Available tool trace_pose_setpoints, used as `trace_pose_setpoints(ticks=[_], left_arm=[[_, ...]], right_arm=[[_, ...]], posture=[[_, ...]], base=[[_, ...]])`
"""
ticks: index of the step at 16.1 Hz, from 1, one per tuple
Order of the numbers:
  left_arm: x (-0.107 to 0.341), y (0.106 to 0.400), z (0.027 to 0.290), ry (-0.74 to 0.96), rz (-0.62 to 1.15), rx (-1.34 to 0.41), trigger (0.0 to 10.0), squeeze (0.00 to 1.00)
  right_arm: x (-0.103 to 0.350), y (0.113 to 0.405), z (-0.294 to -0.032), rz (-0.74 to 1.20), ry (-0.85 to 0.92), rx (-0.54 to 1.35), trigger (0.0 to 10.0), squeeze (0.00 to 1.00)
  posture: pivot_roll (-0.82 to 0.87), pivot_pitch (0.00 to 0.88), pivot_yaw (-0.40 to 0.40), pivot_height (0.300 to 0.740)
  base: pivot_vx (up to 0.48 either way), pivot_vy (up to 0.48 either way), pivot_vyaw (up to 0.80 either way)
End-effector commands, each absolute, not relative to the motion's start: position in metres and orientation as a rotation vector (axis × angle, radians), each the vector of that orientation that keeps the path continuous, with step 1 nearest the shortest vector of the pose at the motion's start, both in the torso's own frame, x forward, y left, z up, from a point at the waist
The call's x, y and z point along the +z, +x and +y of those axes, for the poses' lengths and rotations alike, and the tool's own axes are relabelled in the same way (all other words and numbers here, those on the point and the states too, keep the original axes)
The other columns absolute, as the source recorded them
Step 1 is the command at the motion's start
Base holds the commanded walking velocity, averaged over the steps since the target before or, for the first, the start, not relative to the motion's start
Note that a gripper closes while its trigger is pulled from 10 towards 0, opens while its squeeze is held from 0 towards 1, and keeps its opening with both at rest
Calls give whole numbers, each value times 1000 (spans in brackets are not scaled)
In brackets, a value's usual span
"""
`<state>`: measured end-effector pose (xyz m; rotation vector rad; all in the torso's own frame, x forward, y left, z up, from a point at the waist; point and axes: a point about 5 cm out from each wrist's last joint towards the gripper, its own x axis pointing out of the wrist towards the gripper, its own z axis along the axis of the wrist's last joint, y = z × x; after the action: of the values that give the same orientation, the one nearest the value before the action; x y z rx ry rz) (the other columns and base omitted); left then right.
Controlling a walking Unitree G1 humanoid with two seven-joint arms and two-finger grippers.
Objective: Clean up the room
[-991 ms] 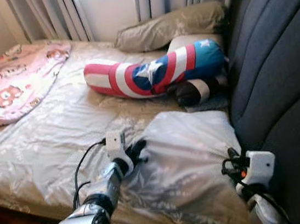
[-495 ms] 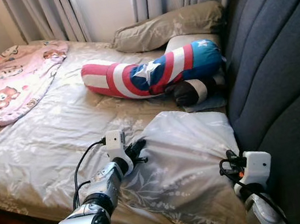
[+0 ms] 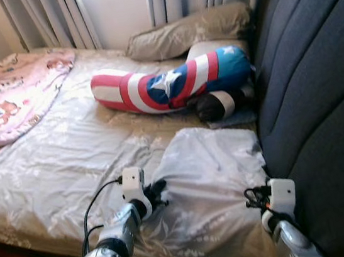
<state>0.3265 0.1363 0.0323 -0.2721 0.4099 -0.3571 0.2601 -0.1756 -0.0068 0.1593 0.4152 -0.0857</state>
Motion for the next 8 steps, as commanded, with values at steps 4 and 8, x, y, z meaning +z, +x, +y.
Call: trace_pose_setpoints(ticks=[4,8], left_arm=[[31,326,137,-259,417,-352,10000,0],[31,326,138,-258,415,-347,10000,0]], right_arm=[[-18,250,-194,450,163,-156,10000,0],[-14,252,-195,403,163,-170,10000,1000]], posture=[[-74,53,-12,740],[-75,57,-10,740]], base=[[0,0,0],[0,0,0]])
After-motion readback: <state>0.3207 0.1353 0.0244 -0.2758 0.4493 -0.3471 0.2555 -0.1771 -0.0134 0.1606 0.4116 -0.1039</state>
